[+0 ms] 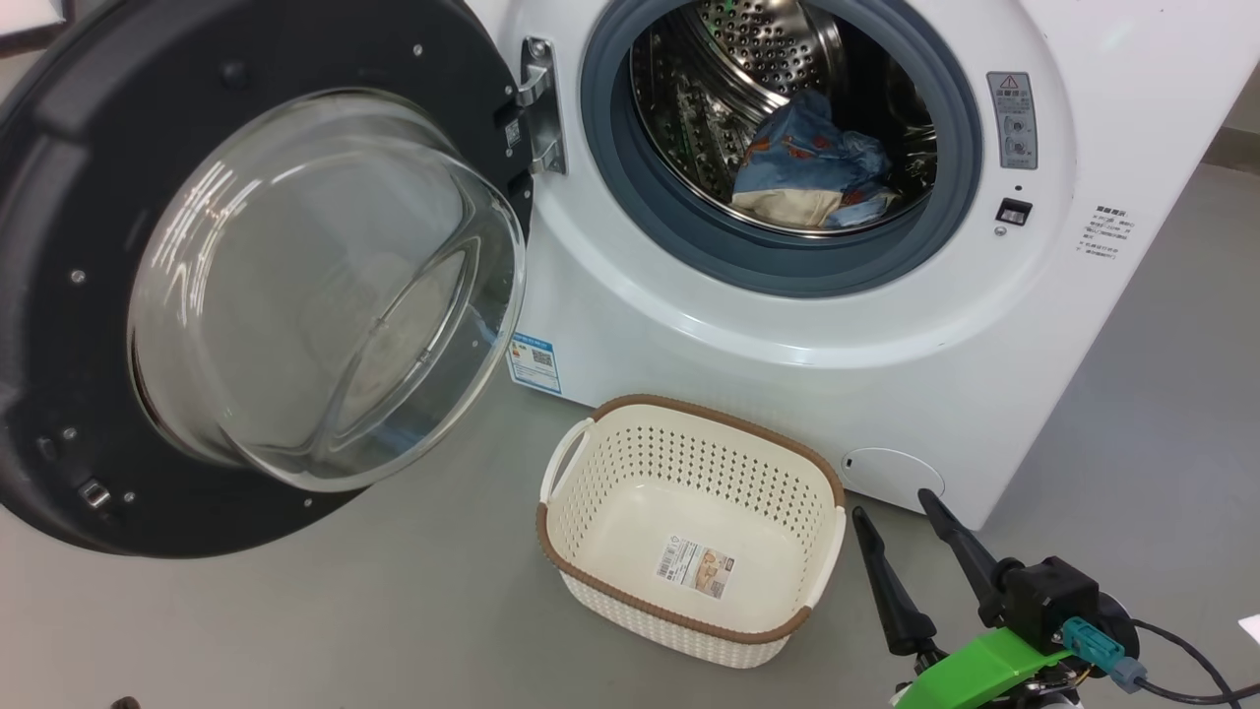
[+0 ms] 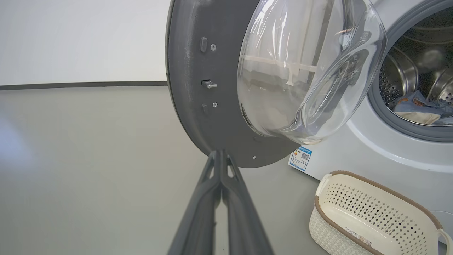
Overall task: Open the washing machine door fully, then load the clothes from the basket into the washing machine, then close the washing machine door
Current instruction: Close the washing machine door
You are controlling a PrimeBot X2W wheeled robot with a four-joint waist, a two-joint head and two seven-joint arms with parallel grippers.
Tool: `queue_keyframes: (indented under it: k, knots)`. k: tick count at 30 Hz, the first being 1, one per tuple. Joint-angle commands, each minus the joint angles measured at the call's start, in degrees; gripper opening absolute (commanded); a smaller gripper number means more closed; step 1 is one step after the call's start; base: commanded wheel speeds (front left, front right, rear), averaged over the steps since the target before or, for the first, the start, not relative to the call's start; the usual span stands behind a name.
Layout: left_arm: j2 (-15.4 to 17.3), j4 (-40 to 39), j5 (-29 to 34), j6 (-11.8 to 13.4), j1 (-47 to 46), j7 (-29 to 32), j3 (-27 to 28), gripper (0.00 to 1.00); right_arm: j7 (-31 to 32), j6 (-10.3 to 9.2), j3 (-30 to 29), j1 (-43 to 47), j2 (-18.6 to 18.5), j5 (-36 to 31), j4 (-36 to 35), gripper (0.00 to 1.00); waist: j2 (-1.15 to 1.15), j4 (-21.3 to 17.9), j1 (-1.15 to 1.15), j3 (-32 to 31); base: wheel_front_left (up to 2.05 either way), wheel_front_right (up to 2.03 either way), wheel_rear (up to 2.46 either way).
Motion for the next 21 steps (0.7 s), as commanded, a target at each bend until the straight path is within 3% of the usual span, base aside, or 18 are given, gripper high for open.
queue_keyframes:
  k: [1,14,21]
  knots:
    - [0.7,-0.8,-0.5,-0.5,-1.6,-0.3,2.0,0.0,-0.3,0.16,1.2,-1.7,0.0,-0.8,-1.5,1.0,0.0,0.0,0.0,0.1,0.0,0.0,0.0]
    - [1.9,-0.3,-3.5,-4.0,-6.1,-0.3,9.6,0.0,-0.3,0.16,0.5,-1.0,0.0,0.2,-2.0,1.0,0.0,-0.1,0.0,-0.1,0.0,0.0,0.0]
    - [6.8,1.7,-6.3,-6.4,-12.7,-0.3,15.5,0.0,-0.3,0.16,0.3,-0.7,0.0,0.4,-2.5,1.0,0.0,-0.6,0.0,0.2,0.0,0.0,0.0]
